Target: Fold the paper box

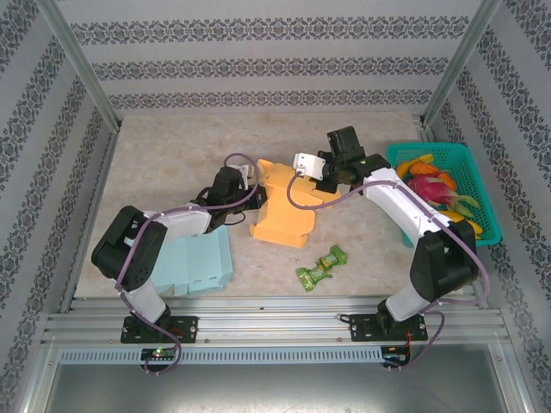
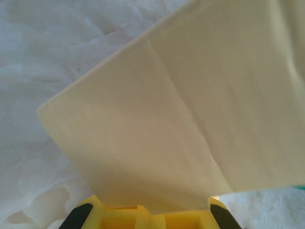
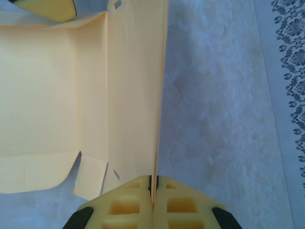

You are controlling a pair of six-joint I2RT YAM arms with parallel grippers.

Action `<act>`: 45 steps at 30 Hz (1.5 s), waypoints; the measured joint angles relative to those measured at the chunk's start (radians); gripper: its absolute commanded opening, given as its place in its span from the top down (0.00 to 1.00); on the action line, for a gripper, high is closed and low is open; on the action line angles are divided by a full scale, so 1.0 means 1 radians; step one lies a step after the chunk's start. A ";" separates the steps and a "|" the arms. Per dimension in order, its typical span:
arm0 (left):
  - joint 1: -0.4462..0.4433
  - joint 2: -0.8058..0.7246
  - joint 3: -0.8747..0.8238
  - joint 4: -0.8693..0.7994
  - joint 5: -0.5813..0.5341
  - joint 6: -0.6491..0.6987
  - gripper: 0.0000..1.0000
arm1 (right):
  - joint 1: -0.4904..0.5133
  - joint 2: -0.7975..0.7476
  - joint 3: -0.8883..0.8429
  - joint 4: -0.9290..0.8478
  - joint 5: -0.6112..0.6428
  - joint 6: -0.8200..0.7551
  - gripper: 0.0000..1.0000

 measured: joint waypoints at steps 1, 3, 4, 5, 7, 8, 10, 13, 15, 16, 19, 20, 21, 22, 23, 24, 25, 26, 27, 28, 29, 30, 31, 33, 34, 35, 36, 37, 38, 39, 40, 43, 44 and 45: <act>0.000 0.000 0.000 0.000 -0.003 0.001 0.98 | 0.000 0.000 -0.005 0.006 0.002 -0.001 1.00; -0.001 -0.004 -0.012 0.001 -0.010 0.005 0.97 | 0.000 0.000 -0.016 0.018 0.007 -0.005 1.00; -0.002 -0.012 -0.024 0.000 -0.016 0.010 0.96 | 0.000 0.000 -0.020 0.024 0.008 -0.006 1.00; -0.003 -0.026 -0.041 0.000 -0.023 0.018 0.96 | 0.000 0.000 -0.027 0.032 0.010 -0.011 1.00; -0.003 -0.065 -0.081 -0.004 -0.046 0.040 0.94 | 0.002 0.000 -0.043 0.048 0.019 -0.026 1.00; -0.003 -0.092 -0.104 -0.007 -0.062 0.054 0.93 | 0.005 0.000 -0.055 0.058 0.028 -0.036 1.00; -0.003 -0.147 -0.145 -0.010 -0.091 0.079 0.91 | 0.014 0.000 -0.074 0.080 0.051 -0.056 1.00; -0.003 -0.235 -0.206 -0.014 -0.130 0.120 0.90 | 0.031 -0.005 -0.098 0.118 0.077 -0.082 1.00; -0.004 -0.299 -0.250 -0.013 -0.157 0.149 0.87 | 0.043 -0.017 -0.123 0.155 0.090 -0.106 1.00; -0.004 -0.321 -0.266 -0.013 -0.169 0.159 0.87 | 0.049 -0.026 -0.139 0.174 0.095 -0.117 1.00; -0.003 -0.367 -0.305 -0.006 -0.205 0.195 0.84 | 0.065 -0.063 -0.208 0.248 0.116 -0.175 1.00; -0.002 -0.372 -0.315 0.002 -0.210 0.208 0.83 | 0.071 -0.075 -0.236 0.278 0.122 -0.193 1.00; -0.002 -0.373 -0.322 0.009 -0.210 0.217 0.82 | 0.079 -0.085 -0.267 0.320 0.134 -0.213 1.00; 0.001 -0.373 -0.332 0.023 -0.209 0.224 0.82 | 0.085 -0.090 -0.289 0.353 0.141 -0.227 1.00; 0.003 -0.373 -0.344 0.036 -0.206 0.232 0.81 | 0.095 -0.094 -0.316 0.396 0.154 -0.246 1.00; 0.004 -0.376 -0.357 0.049 -0.203 0.242 0.80 | 0.103 -0.095 -0.338 0.438 0.164 -0.265 1.00; 0.005 -0.381 -0.370 0.058 -0.202 0.250 0.81 | 0.110 -0.095 -0.354 0.473 0.173 -0.280 1.00; 0.005 -0.389 -0.384 0.063 -0.203 0.258 0.80 | 0.117 -0.095 -0.368 0.504 0.182 -0.295 1.00; 0.005 -0.400 -0.396 0.066 -0.207 0.266 0.80 | 0.124 -0.095 -0.375 0.532 0.189 -0.311 1.00; 0.005 -0.410 -0.404 0.068 -0.214 0.274 0.80 | 0.130 -0.095 -0.377 0.555 0.196 -0.322 1.00; 0.005 -0.420 -0.411 0.072 -0.222 0.283 0.80 | 0.137 -0.095 -0.377 0.582 0.204 -0.336 1.00; 0.006 -0.428 -0.414 0.077 -0.227 0.292 0.79 | 0.143 -0.095 -0.377 0.610 0.211 -0.347 1.00; 0.006 -0.433 -0.415 0.082 -0.231 0.299 0.79 | 0.149 -0.095 -0.377 0.634 0.216 -0.356 1.00; 0.011 -0.434 -0.415 0.095 -0.241 0.314 0.79 | 0.165 -0.094 -0.377 0.678 0.222 -0.372 1.00; 0.011 -0.433 -0.415 0.101 -0.244 0.320 0.79 | 0.172 -0.092 -0.377 0.698 0.225 -0.375 1.00; 0.011 -0.430 -0.415 0.108 -0.245 0.325 0.78 | 0.180 -0.087 -0.380 0.727 0.228 -0.380 1.00; 0.011 -0.425 -0.415 0.116 -0.246 0.328 0.78 | 0.188 -0.082 -0.384 0.753 0.231 -0.385 1.00; 0.011 -0.418 -0.415 0.119 -0.248 0.332 0.77 | 0.195 -0.074 -0.390 0.781 0.234 -0.391 1.00; 0.011 -0.411 -0.415 0.122 -0.251 0.336 0.77 | 0.201 -0.066 -0.395 0.800 0.238 -0.394 1.00; 0.011 -0.404 -0.415 0.124 -0.258 0.340 0.76 | 0.208 -0.053 -0.403 0.822 0.240 -0.398 1.00; 0.011 -0.399 -0.416 0.125 -0.267 0.344 0.76 | 0.212 -0.040 -0.409 0.837 0.241 -0.401 1.00; 0.012 -0.397 -0.418 0.130 -0.295 0.350 0.76 | 0.216 0.008 -0.424 0.866 0.248 -0.404 1.00; 0.014 -0.397 -0.418 0.130 -0.300 0.351 0.76 | 0.216 0.020 -0.428 0.872 0.249 -0.404 1.00; 0.016 -0.397 -0.418 0.130 -0.306 0.351 0.76 | 0.216 0.032 -0.432 0.879 0.252 -0.404 1.00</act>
